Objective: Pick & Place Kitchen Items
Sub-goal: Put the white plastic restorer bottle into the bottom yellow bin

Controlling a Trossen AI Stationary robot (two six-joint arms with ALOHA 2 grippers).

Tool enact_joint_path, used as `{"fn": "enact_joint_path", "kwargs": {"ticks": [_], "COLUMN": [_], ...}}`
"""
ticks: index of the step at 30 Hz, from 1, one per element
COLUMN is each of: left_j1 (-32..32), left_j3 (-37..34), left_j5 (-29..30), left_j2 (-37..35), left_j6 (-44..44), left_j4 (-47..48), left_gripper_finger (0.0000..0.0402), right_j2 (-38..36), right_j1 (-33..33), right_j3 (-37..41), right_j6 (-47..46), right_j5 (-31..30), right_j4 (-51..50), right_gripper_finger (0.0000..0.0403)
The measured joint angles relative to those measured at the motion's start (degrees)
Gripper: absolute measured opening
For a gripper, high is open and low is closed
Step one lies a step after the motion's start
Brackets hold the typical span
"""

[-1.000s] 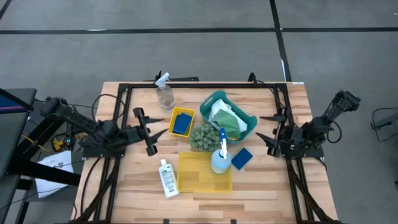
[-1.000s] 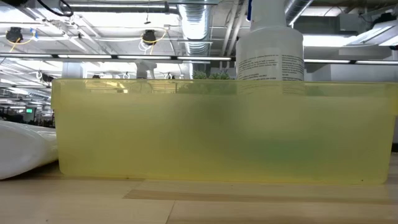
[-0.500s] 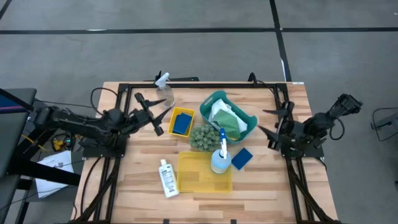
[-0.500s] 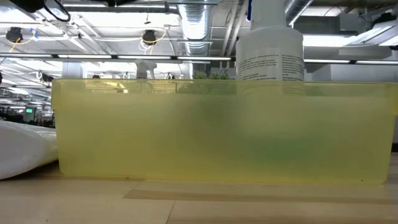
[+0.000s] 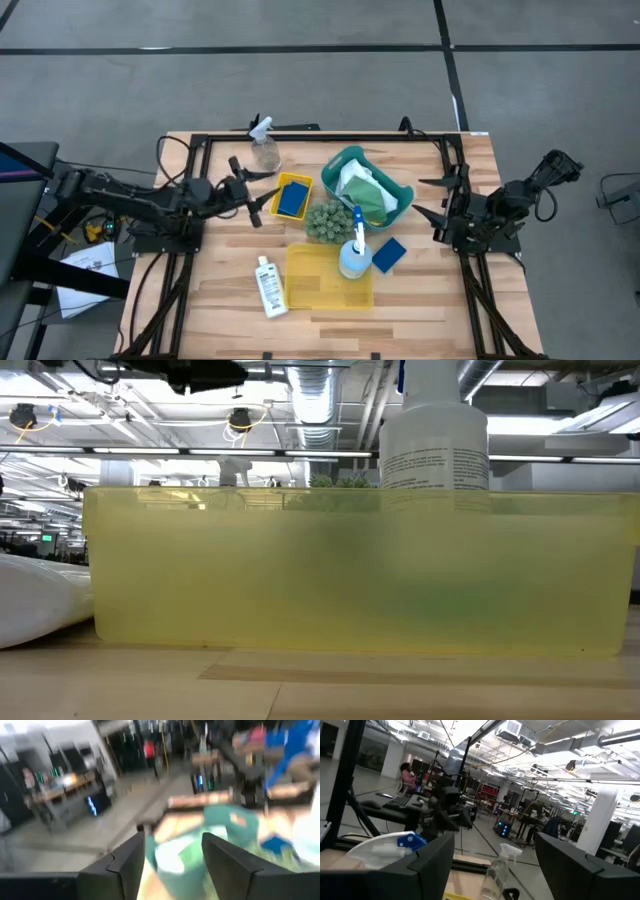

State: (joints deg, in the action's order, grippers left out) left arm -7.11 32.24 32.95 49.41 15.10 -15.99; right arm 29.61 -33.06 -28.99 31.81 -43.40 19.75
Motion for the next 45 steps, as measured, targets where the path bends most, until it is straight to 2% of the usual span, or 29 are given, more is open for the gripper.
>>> {"fn": "enact_joint_path", "kwargs": {"ticks": [8, 13, 17, 24, 35, 41, 45], "left_j1": [-11.69, -16.89, -19.95, -22.81, -25.71, -25.71, -25.71], "left_j3": [3.68, 3.74, 3.01, 1.16, -4.88, -5.77, -5.76], "left_j5": [-0.09, -6.47, -7.12, -14.43, -14.73, -14.13, -13.6], "left_j2": [0.04, 0.89, 2.35, 7.73, 21.21, 27.91, 29.96], "left_j6": [-20.61, -38.17, -46.37, -49.99, -38.91, -37.95, -37.02], "left_j4": [31.72, 39.33, 41.04, 41.13, 20.45, 17.27, 17.48], "left_gripper_finger": [0.0236, 0.0234, 0.0216, 0.0181, 0.0148, 0.0143, 0.0143], "right_j2": [-0.42, -0.42, -0.42, -0.42, -0.42, -0.42, -0.42], "right_j1": [-0.6, -1.72, -3.51, -5.96, -6.69, -6.69, -6.69], "right_j3": [0.0, -0.69, -1.4, -1.42, -1.42, -1.42, -1.42], "right_j6": [-1.82, -1.42, -1.4, -1.07, 0.16, 0.28, 0.28], "right_j5": [-0.15, -0.16, -0.13, -0.15, -0.18, -0.17, -0.17], "right_j4": [-0.07, -0.04, -0.04, -0.02, 0.53, 0.52, 0.52], "right_gripper_finger": [0.0268, 0.0268, 0.0268, 0.0268, 0.0268, 0.0268, 0.0268]}}
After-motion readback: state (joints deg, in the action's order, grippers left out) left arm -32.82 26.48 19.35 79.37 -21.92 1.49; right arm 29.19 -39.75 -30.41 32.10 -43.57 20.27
